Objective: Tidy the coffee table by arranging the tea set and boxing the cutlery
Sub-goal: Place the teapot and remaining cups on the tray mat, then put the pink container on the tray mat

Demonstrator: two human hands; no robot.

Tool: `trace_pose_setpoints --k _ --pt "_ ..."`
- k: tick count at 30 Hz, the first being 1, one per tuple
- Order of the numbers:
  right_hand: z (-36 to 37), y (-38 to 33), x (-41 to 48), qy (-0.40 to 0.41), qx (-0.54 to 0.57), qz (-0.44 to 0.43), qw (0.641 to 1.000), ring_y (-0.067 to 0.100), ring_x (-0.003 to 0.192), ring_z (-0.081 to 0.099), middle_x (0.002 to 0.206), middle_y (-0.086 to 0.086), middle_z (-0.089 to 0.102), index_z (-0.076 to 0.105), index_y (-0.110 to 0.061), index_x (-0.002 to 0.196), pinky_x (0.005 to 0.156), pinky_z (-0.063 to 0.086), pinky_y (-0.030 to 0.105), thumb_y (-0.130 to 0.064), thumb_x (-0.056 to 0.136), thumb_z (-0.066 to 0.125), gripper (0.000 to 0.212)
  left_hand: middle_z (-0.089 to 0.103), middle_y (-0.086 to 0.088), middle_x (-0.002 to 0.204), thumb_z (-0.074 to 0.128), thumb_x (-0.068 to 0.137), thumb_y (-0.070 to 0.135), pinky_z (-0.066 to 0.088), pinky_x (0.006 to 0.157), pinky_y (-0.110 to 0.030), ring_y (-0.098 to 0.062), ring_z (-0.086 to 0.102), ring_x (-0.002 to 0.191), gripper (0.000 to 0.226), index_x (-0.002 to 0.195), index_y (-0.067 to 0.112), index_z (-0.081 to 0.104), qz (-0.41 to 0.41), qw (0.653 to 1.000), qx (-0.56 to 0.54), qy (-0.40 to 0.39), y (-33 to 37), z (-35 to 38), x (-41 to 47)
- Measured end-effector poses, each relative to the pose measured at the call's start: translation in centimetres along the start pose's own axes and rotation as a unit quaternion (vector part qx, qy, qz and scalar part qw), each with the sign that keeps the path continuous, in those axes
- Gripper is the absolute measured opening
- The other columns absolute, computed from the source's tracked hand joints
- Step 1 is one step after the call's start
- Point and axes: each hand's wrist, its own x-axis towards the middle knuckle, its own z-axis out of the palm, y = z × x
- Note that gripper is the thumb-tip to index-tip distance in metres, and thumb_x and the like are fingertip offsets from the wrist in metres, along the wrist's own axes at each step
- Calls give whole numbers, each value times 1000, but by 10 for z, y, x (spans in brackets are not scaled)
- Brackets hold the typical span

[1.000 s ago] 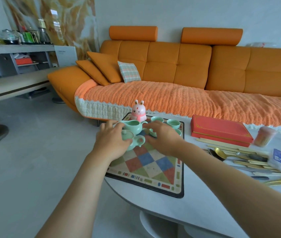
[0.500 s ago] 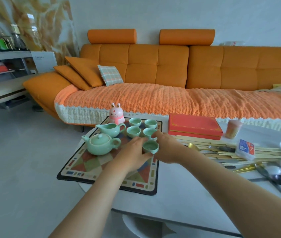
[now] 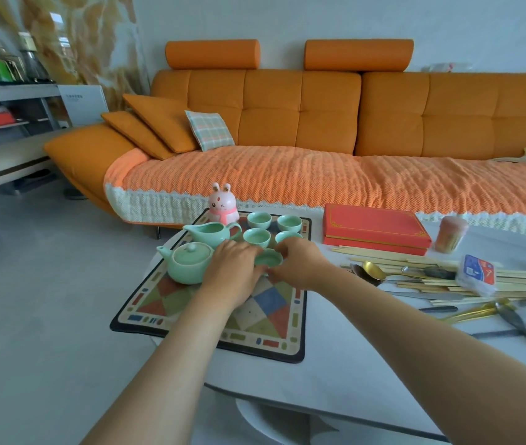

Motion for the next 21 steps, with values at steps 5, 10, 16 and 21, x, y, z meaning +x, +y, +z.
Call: trace_pose_setpoints --k 5,10,16,21 --pt "-2 -2 -5 7 33 -17 999 19 86 63 93 0 69 67 -14 97 74 56 33 -26 79 66 21 61 2 123 51 96 44 32 98 -36 -24 50 114 40 131 24 57 -29 998 55 -33 1 -3 7" --pt "-36 20 -14 52 41 -13 998 20 105 60 120 0 62 55 -18 132 84 47 27 -27 87 64 47 56 4 131 49 93 45 29 102 -41 -24 42 123 41 132 30 55 -46 998 31 -24 34 -14 20" --pt "-93 80 -36 147 69 13 987 13 98 57 117 -3 64 63 -19 123 84 43 21 -14 89 54 35 62 6 120 57 94 26 41 97 -30 -16 51 115 29 122 24 63 -43 978 -204 28 102 -14 44" --pt "-132 146 -55 195 25 66 978 13 104 53 125 -4 55 57 -22 130 88 44 25 -9 86 54 46 57 9 118 57 96 26 44 91 -29 -12 55 107 30 126 24 60 -10 965 -261 -35 181 11 83"
